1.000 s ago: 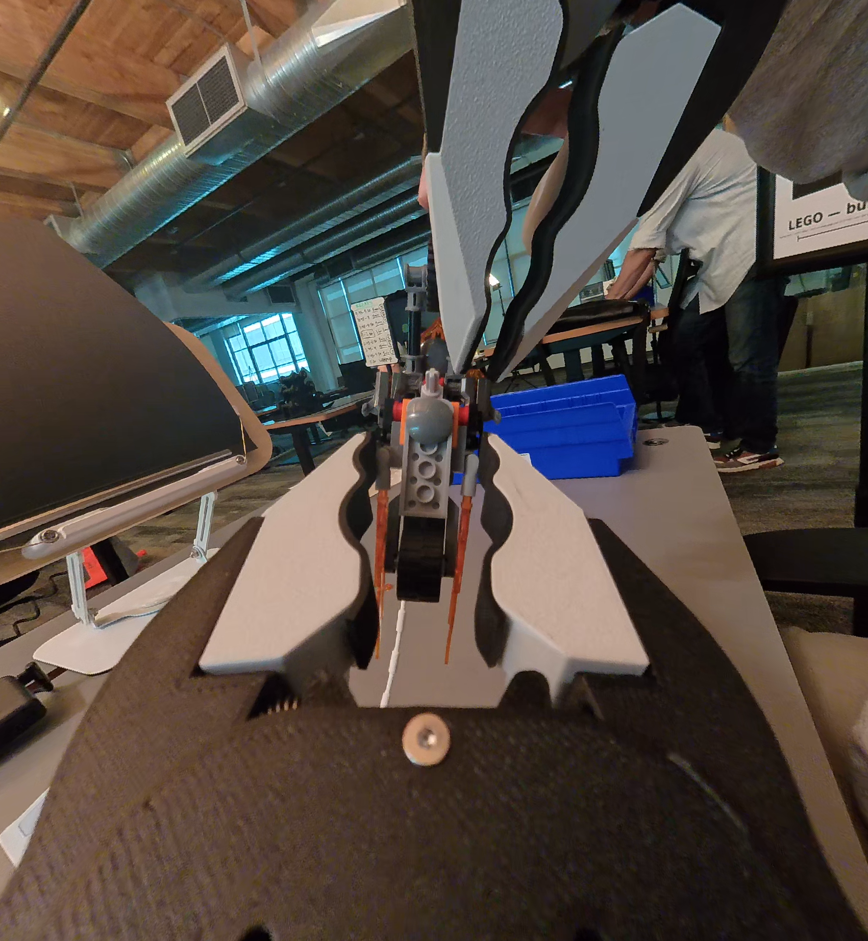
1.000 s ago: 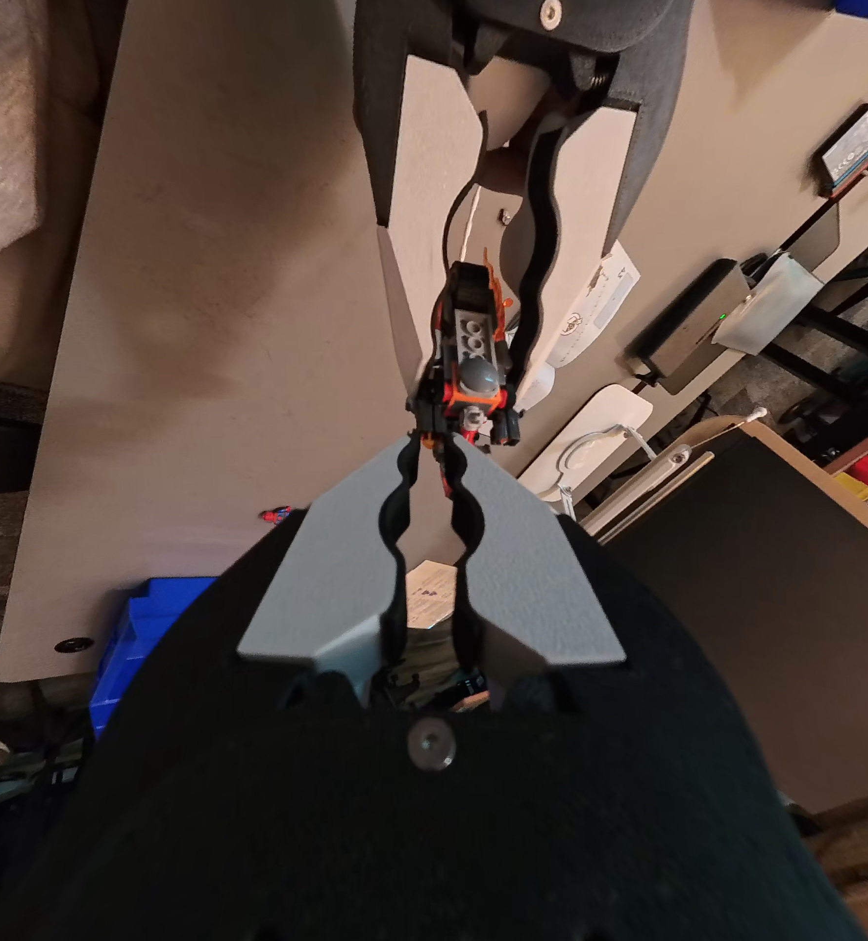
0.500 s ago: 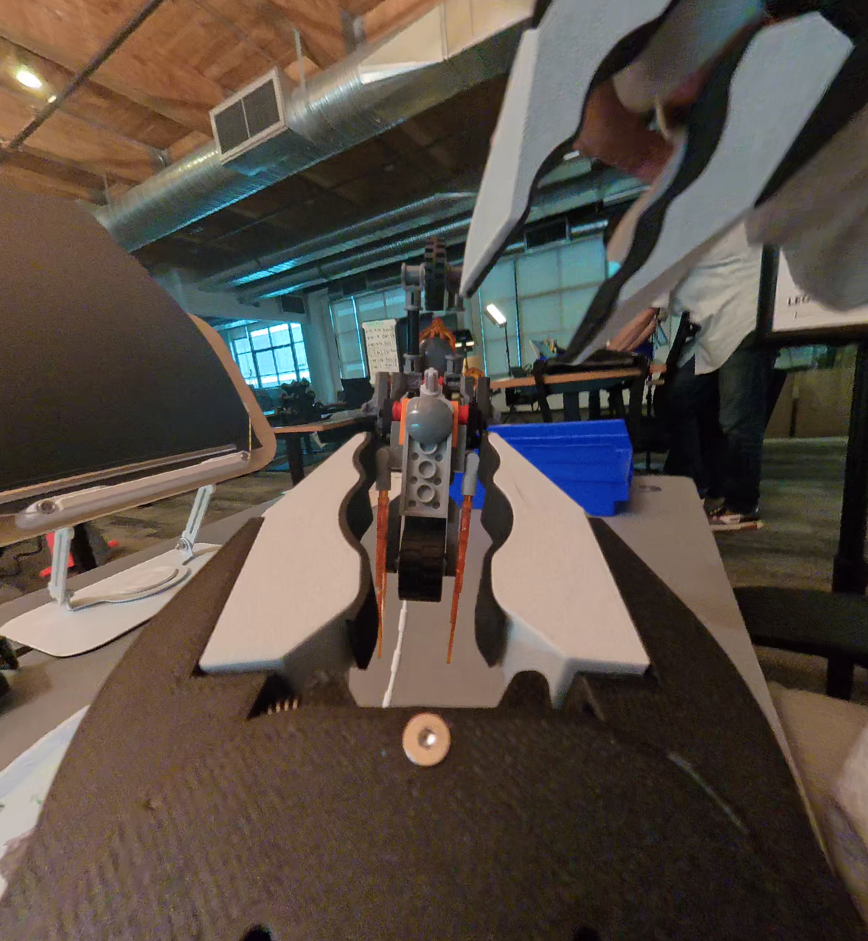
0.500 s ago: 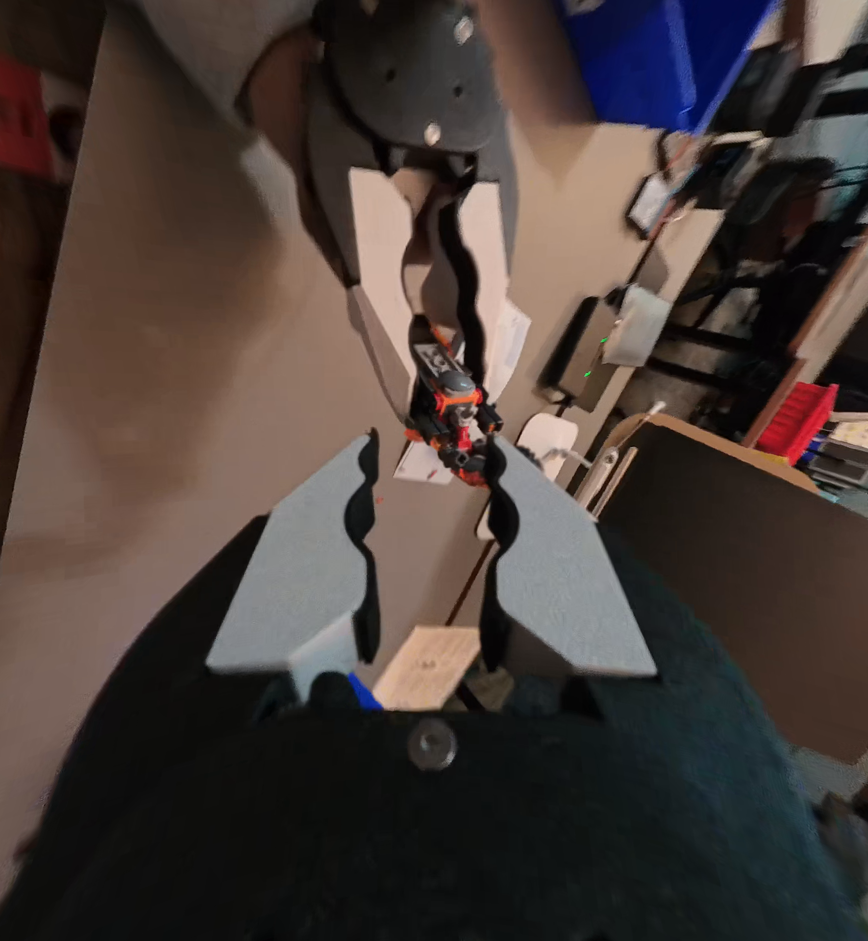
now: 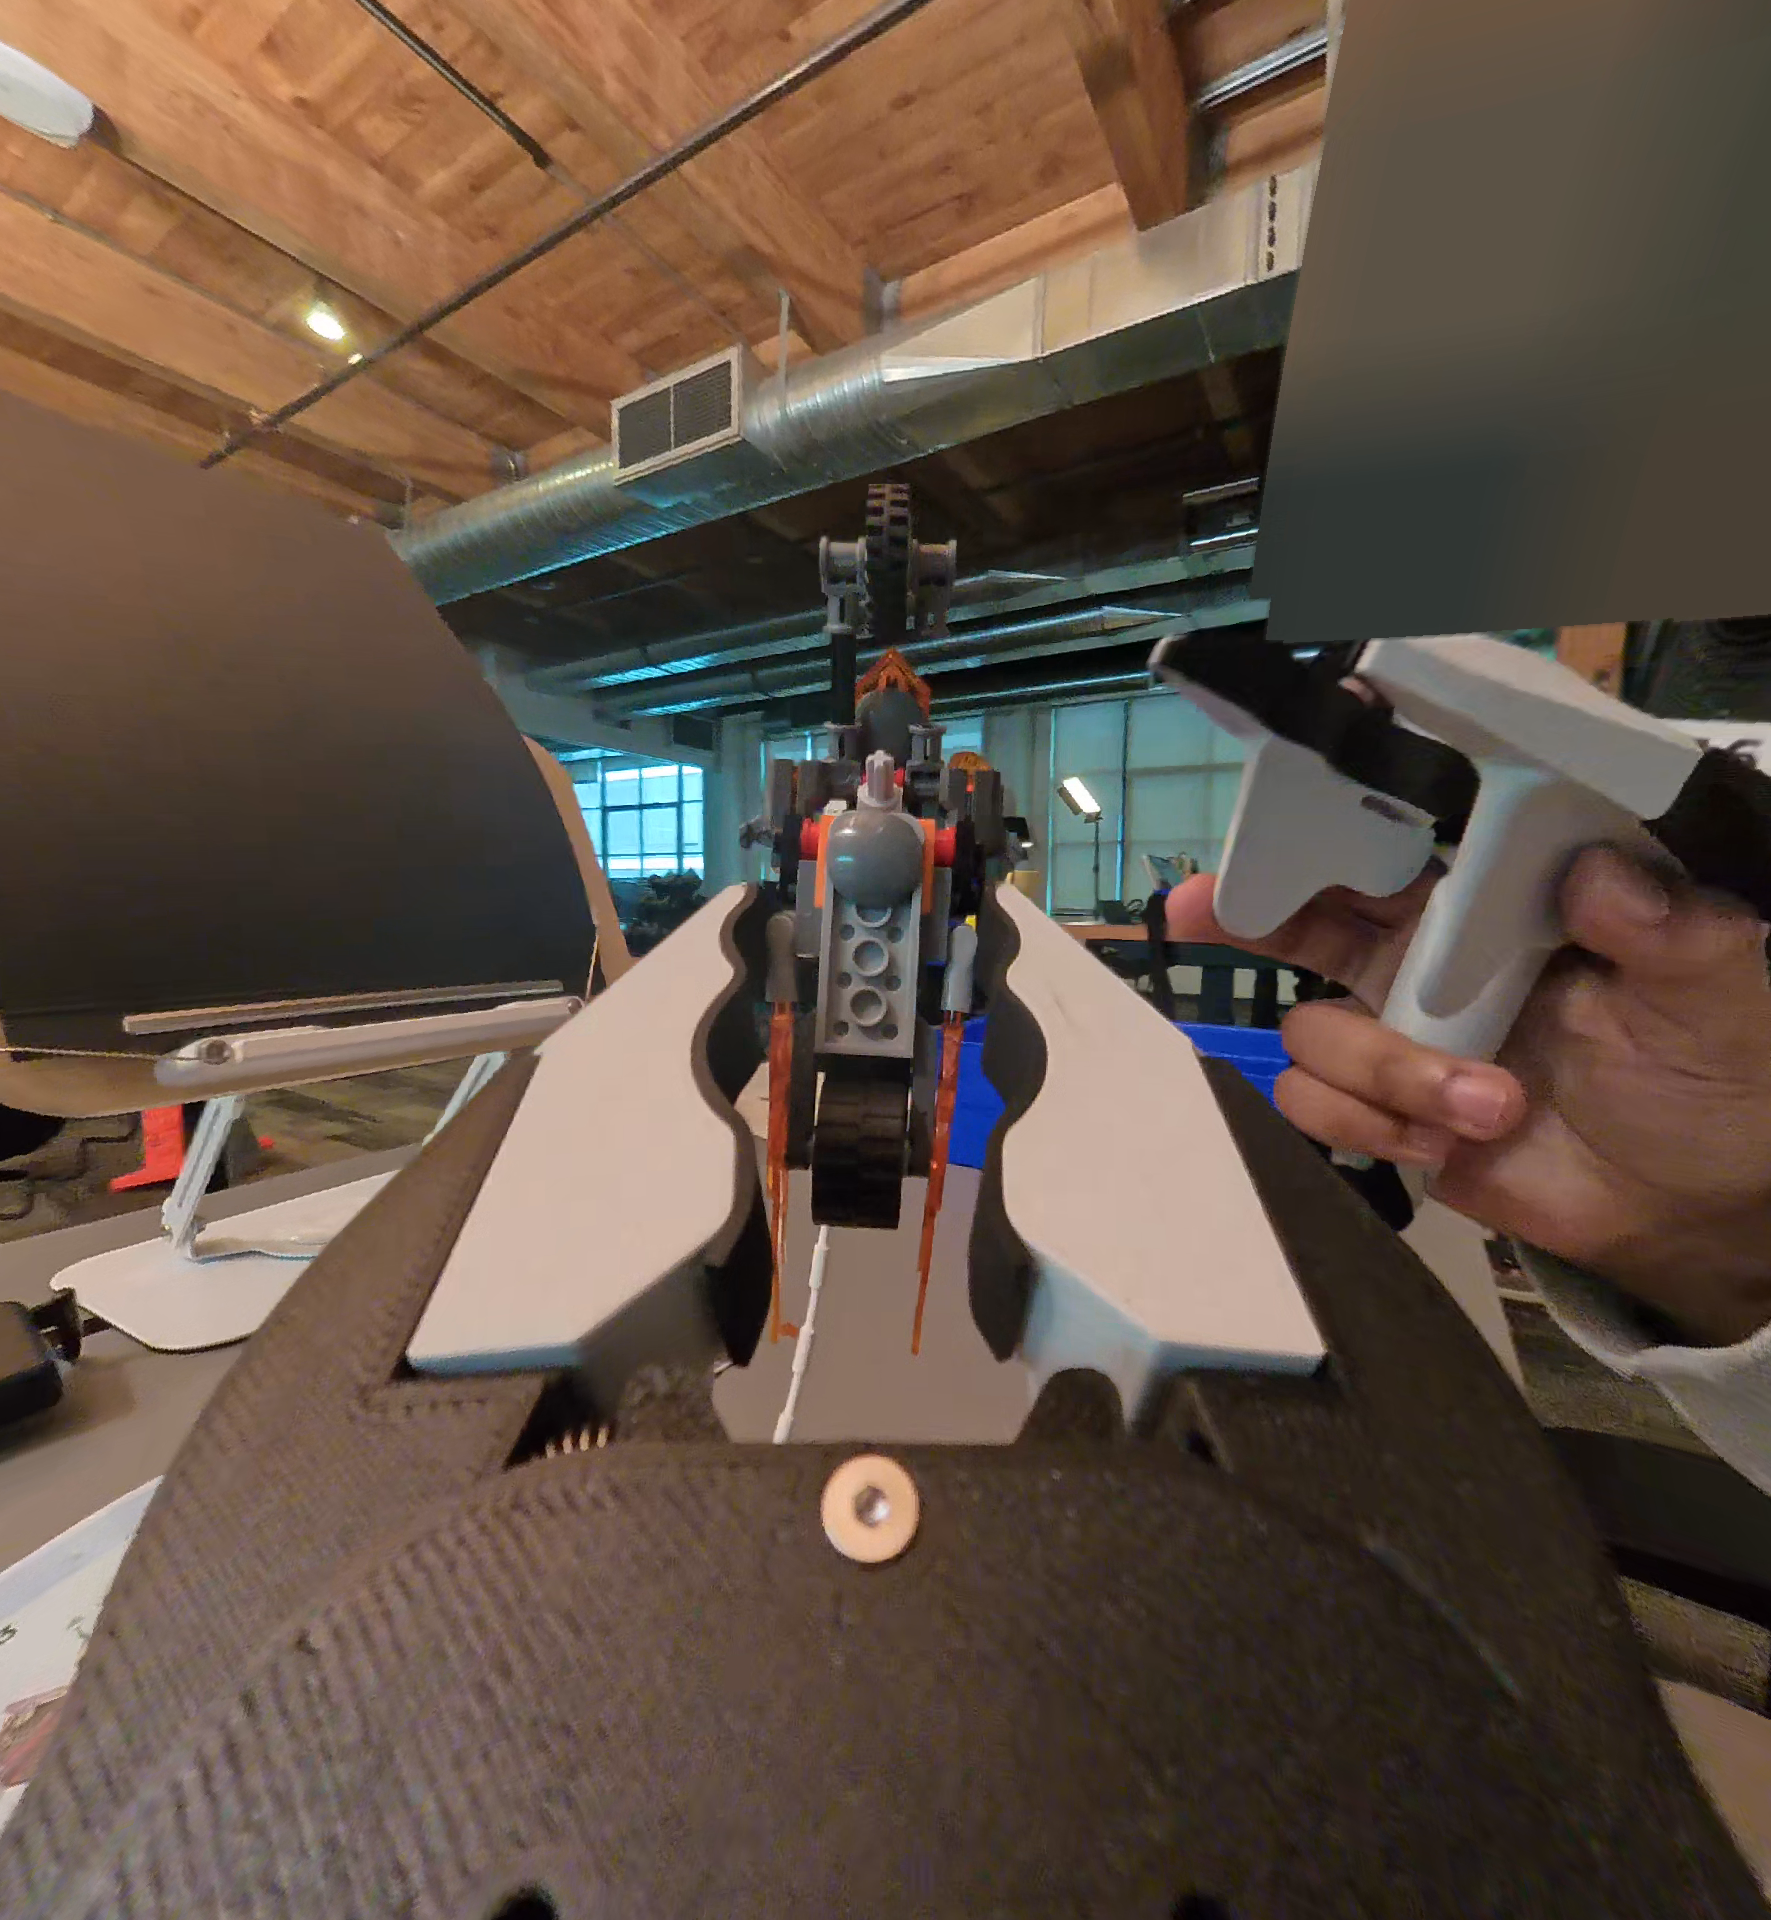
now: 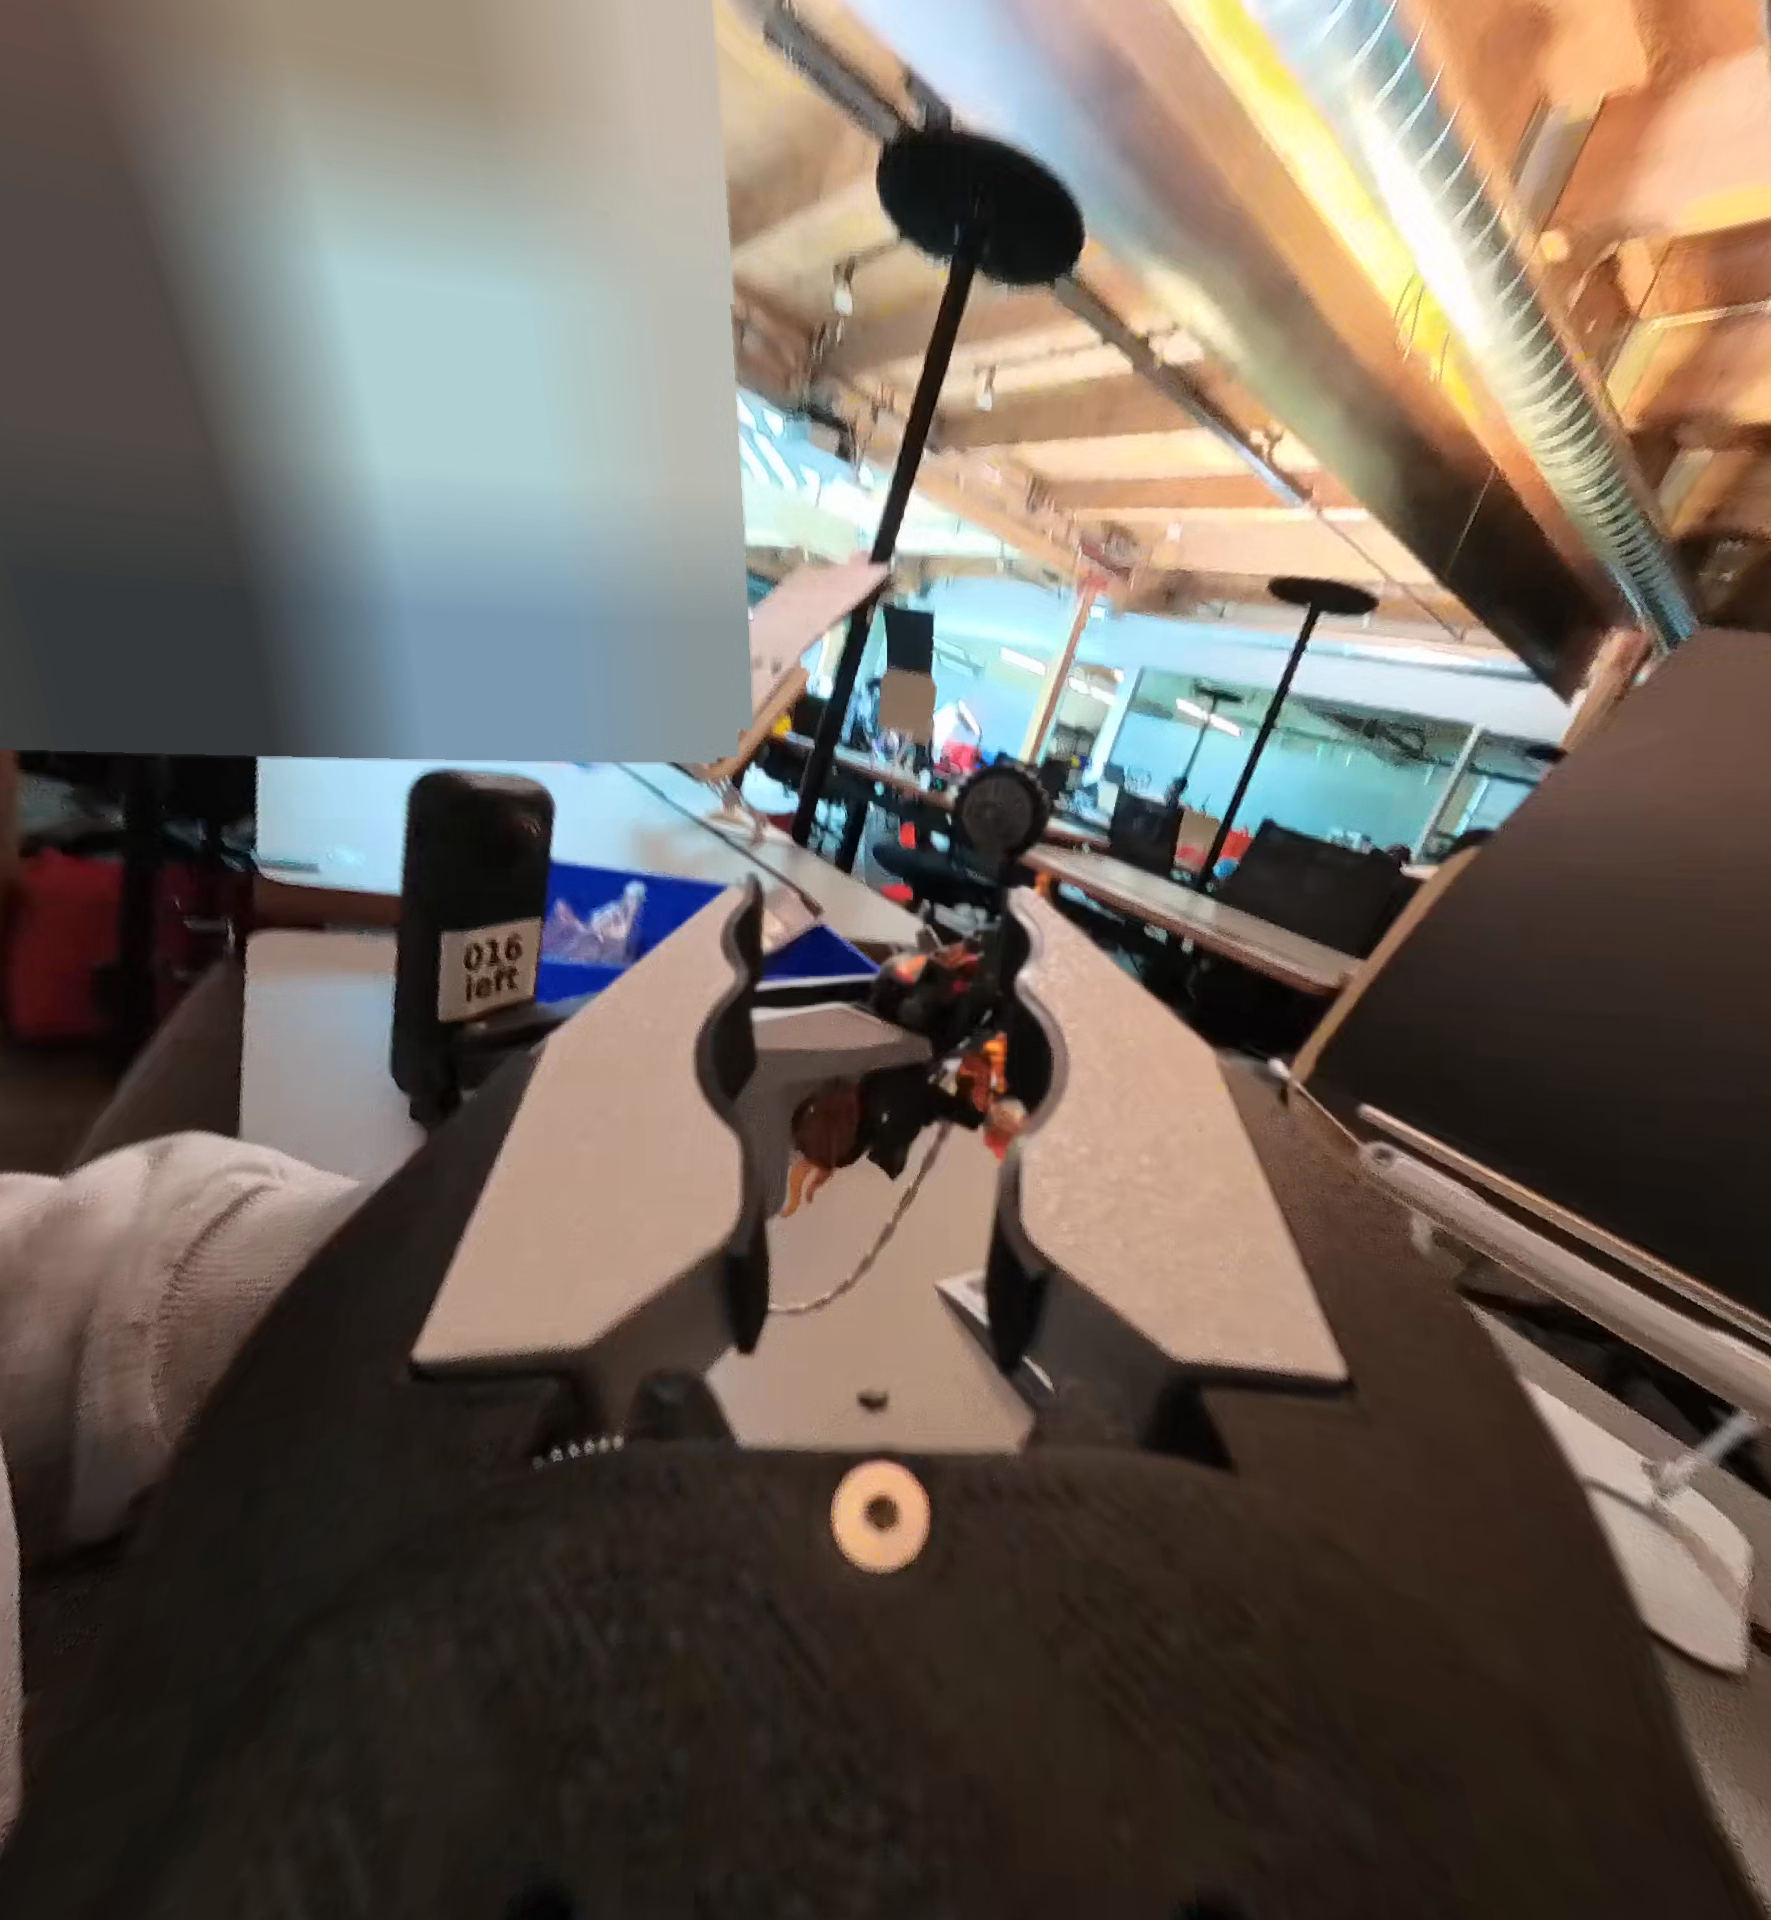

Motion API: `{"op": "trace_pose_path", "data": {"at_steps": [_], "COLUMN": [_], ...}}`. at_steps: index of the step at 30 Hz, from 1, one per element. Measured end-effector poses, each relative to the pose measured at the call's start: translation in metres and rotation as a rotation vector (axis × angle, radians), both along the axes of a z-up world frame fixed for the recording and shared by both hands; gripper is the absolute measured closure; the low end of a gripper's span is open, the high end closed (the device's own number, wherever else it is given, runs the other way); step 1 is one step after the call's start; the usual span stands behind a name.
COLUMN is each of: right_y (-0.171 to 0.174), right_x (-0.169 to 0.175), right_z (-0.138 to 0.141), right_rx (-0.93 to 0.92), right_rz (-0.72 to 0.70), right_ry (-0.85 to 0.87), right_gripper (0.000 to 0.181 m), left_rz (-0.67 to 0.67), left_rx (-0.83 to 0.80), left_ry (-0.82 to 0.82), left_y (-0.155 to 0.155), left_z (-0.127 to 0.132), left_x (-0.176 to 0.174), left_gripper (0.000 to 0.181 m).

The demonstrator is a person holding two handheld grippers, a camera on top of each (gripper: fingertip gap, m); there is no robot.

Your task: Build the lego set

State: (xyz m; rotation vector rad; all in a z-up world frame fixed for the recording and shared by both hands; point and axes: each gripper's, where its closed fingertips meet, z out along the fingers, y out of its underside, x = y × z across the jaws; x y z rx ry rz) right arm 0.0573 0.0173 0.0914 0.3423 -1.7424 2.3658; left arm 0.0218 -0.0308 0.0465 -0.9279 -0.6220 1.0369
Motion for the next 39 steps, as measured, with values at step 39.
{"op": "trace_pose_path", "data": {"at_steps": [39], "right_y": [-0.008], "right_x": [-0.019], "right_z": [-0.022], "right_rx": [0.126], "right_rz": [-0.278], "right_ry": [0.116], "right_gripper": [0.167], "left_rz": [0.228], "left_rx": [-0.126], "left_ry": [0.071], "left_y": [0.035], "left_z": [0.005], "left_x": [0.002], "left_gripper": [0.145]}}
